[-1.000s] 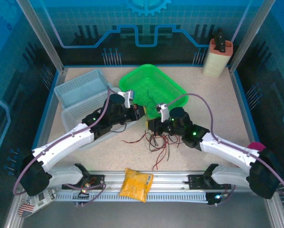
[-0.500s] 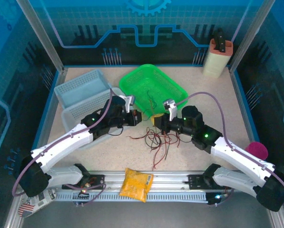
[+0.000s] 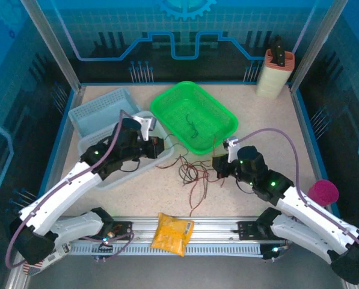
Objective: Untangle the cables
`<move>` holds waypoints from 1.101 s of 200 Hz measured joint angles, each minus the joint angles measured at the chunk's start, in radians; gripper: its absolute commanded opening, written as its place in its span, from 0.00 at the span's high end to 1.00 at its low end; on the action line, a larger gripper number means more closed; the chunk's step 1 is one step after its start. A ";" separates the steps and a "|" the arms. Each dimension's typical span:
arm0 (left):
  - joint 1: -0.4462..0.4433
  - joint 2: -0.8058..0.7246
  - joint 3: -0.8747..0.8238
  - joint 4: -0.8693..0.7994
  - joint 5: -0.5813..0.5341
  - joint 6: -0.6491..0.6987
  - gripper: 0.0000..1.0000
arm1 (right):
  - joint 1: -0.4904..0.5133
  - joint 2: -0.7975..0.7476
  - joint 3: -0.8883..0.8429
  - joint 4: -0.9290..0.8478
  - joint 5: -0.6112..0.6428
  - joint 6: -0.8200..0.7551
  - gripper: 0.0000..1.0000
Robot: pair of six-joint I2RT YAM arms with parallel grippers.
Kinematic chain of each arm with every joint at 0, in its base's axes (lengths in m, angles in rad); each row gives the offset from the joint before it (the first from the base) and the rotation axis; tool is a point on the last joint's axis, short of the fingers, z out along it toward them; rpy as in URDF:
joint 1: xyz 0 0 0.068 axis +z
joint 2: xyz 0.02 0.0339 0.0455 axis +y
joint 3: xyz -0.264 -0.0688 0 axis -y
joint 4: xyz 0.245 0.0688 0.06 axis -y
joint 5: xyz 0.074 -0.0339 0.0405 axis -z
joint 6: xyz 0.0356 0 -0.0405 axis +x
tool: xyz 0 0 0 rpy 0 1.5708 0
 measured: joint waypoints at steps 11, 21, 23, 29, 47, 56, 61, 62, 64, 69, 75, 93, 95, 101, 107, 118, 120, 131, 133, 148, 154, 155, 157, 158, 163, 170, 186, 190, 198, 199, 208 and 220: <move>0.021 -0.016 0.011 0.000 0.010 0.010 1.00 | -0.013 -0.021 -0.025 -0.031 0.026 0.030 0.76; 0.038 -0.024 0.020 0.002 0.023 0.025 1.00 | -0.028 -0.038 -0.047 -0.054 0.048 0.058 0.73; 0.040 -0.024 0.022 0.001 0.025 0.026 1.00 | -0.031 -0.040 -0.049 -0.059 0.050 0.063 0.72; 0.048 -0.024 0.028 0.001 0.033 0.032 1.00 | -0.039 -0.047 -0.056 -0.073 0.057 0.074 0.71; 0.060 -0.008 0.048 0.001 0.055 0.046 1.00 | -0.064 -0.059 -0.063 -0.105 0.074 0.097 0.67; 0.063 0.006 0.058 0.002 0.067 0.051 1.00 | -0.077 -0.063 -0.063 -0.116 0.077 0.106 0.65; 0.064 0.013 0.062 0.002 0.076 0.051 1.00 | -0.084 -0.065 -0.063 -0.124 0.076 0.108 0.62; 0.064 0.014 0.062 0.003 0.077 0.051 1.00 | -0.085 -0.066 -0.063 -0.124 0.077 0.109 0.62; 0.064 0.018 0.062 0.006 0.080 0.051 1.00 | -0.090 -0.066 -0.063 -0.127 0.076 0.111 0.60; 0.064 0.023 0.062 0.010 0.087 0.051 1.00 | -0.098 -0.068 -0.063 -0.135 0.076 0.117 0.57; 0.064 0.029 0.062 0.013 0.096 0.050 1.00 | -0.106 -0.069 -0.063 -0.142 0.076 0.116 0.52; 0.064 0.039 0.061 0.032 0.119 0.049 1.00 | -0.127 -0.078 -0.063 -0.161 0.071 0.108 0.40; 0.064 0.039 0.061 0.034 0.122 0.049 1.00 | -0.129 -0.080 -0.063 -0.163 0.071 0.112 0.38; 0.064 0.040 0.061 0.042 0.132 0.049 1.00 | -0.133 -0.086 -0.063 -0.166 0.068 0.105 0.35; 0.064 0.041 0.061 0.052 0.144 0.049 1.00 | -0.136 -0.094 -0.063 -0.168 0.067 0.098 0.34; 0.064 0.044 0.061 0.071 0.164 0.047 1.00 | -0.143 -0.114 -0.063 -0.166 0.047 0.080 0.33; 0.064 0.045 0.061 0.075 0.169 0.045 1.00 | -0.145 -0.118 -0.063 -0.164 0.039 0.074 0.33; 0.064 0.055 0.061 0.096 0.187 0.037 1.00 | -0.153 -0.134 -0.063 -0.150 -0.011 0.041 0.33; 0.064 0.057 0.061 0.099 0.190 0.035 1.00 | -0.154 -0.136 -0.063 -0.146 -0.026 0.035 0.33; 0.063 0.082 0.060 0.127 0.210 0.021 1.00 | -0.159 -0.135 -0.063 -0.103 -0.127 -0.012 0.34; 0.061 0.095 0.060 0.139 0.216 0.014 1.00 | -0.160 -0.128 -0.063 -0.085 -0.170 -0.025 0.35; 0.060 0.096 0.060 0.141 0.217 0.014 1.00 | -0.159 -0.125 -0.063 -0.079 -0.180 -0.029 0.35; 0.059 0.101 0.059 0.145 0.217 0.013 1.00 | -0.159 -0.121 -0.063 -0.072 -0.195 -0.032 0.36; 0.059 0.103 0.059 0.145 0.218 0.011 1.00 | -0.159 -0.117 -0.063 -0.066 -0.204 -0.037 0.36; 0.056 0.113 0.059 0.156 0.220 0.003 1.00 | -0.159 -0.102 -0.063 -0.043 -0.245 -0.043 0.37; 0.051 0.127 0.058 0.167 0.222 -0.003 1.00 | -0.159 -0.074 -0.063 -0.006 -0.299 -0.052 0.39; 0.035 0.155 0.058 0.188 0.228 -0.008 1.00 | -0.159 0.009 -0.063 0.077 -0.397 -0.058 0.40; 0.030 0.161 0.058 0.193 0.229 -0.010 1.00 | -0.159 0.030 -0.063 0.096 -0.414 -0.058 0.39; 0.023 0.171 0.058 0.200 0.231 -0.013 1.00 | -0.158 0.080 -0.063 0.134 -0.441 -0.054 0.40; 0.021 0.172 0.058 0.201 0.231 -0.013 1.00 | -0.158 0.084 -0.063 0.137 -0.443 -0.053 0.39; 0.015 0.180 0.058 0.207 0.232 -0.016 1.00 | -0.156 0.132 -0.063 0.177 -0.462 -0.048 0.39; 0.010 0.185 0.058 0.211 0.232 -0.024 1.00 | -0.146 0.188 -0.063 0.230 -0.480 -0.037 0.39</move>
